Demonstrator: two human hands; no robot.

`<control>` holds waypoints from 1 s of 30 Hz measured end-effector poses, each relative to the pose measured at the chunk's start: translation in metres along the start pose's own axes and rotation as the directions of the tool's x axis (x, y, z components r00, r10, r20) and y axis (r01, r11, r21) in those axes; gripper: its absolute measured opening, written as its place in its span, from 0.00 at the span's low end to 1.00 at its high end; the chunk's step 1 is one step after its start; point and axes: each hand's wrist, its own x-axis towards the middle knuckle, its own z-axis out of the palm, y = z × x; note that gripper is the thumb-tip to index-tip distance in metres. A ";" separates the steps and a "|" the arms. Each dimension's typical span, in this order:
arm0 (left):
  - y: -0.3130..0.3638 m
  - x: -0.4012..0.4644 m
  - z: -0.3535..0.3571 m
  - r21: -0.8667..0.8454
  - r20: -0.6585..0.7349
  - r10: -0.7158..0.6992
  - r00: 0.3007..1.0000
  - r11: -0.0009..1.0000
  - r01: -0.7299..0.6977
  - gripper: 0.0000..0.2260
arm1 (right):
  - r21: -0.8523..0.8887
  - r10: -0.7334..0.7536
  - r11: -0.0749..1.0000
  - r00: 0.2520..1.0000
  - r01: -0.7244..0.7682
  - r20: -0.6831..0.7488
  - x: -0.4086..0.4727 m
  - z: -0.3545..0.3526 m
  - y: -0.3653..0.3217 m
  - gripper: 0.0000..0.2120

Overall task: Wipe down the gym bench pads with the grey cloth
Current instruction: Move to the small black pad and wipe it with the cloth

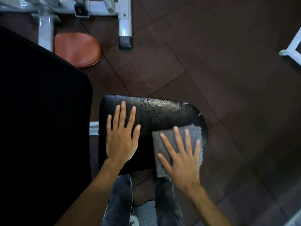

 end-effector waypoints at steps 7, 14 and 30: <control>0.000 0.004 0.001 -0.008 -0.030 -0.016 0.999 1.000 0.016 0.26 | 0.076 0.429 0.902 0.902 -0.426 -0.042 0.100 -0.018 -0.011 0.29; -0.004 0.001 0.003 -0.065 -0.040 0.007 0.999 0.998 -0.010 0.24 | 0.080 0.073 0.994 0.997 -0.074 0.020 0.046 -0.011 -0.043 0.30; 0.116 -0.004 0.008 -0.104 0.055 0.062 0.997 0.993 -0.056 0.25 | 0.436 0.238 0.881 0.968 -0.180 -0.081 0.058 -0.015 0.047 0.27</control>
